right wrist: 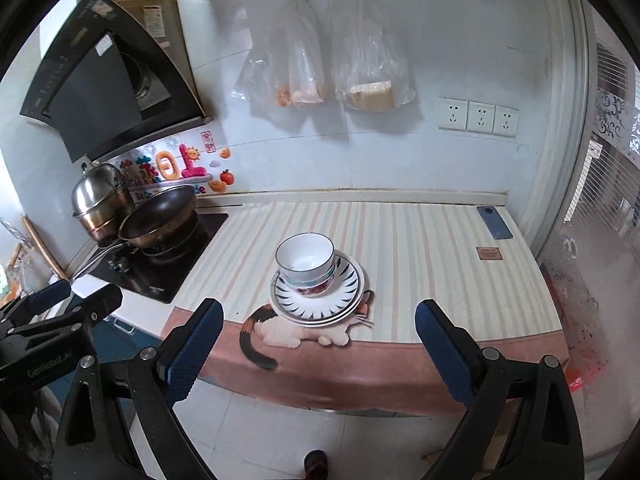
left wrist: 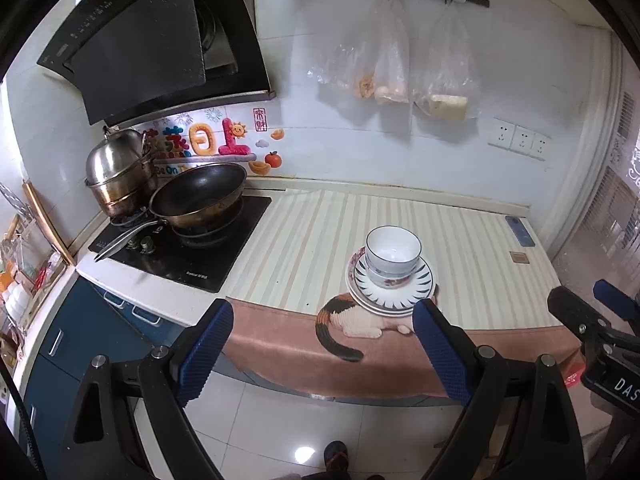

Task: Organize plates and bowls

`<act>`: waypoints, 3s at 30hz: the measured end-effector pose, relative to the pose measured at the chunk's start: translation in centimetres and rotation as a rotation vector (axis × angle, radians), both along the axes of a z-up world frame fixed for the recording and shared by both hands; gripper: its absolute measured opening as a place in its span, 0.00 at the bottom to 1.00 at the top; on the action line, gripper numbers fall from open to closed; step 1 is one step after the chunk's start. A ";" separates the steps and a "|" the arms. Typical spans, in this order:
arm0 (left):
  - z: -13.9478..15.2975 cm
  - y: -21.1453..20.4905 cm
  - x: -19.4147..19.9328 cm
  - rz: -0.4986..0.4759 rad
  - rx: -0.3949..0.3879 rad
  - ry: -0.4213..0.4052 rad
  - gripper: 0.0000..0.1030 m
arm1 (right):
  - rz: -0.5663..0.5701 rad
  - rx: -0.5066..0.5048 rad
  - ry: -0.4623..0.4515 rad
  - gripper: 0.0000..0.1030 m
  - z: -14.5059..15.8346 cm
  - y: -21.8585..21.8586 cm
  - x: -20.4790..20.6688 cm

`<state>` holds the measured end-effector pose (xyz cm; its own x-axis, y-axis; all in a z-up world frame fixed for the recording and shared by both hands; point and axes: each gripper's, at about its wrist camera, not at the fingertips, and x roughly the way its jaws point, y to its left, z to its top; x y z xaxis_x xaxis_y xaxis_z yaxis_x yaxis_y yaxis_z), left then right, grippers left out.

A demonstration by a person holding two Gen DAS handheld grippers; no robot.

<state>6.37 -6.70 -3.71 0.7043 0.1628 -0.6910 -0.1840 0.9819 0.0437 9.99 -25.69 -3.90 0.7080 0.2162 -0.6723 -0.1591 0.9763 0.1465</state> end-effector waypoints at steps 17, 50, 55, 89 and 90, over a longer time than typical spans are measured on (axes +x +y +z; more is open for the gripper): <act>0.5 -0.5 -4.0 0.010 0.002 -0.032 0.89 | 0.004 0.008 -0.035 0.97 1.4 -0.2 -4.8; -0.1 0.8 -4.0 -0.008 -0.024 -0.016 0.89 | -0.008 -0.015 -0.017 0.97 0.1 0.1 -4.8; -0.1 0.7 -4.1 -0.012 -0.028 -0.019 0.89 | -0.010 -0.021 -0.021 0.97 0.1 0.3 -5.0; 0.2 1.0 -4.3 -0.010 -0.012 -0.037 0.89 | -0.007 -0.010 -0.014 0.97 -0.1 -0.1 -4.8; 0.2 1.0 -4.3 -0.009 -0.012 -0.038 0.89 | -0.006 -0.010 -0.013 0.97 -0.1 -0.1 -4.7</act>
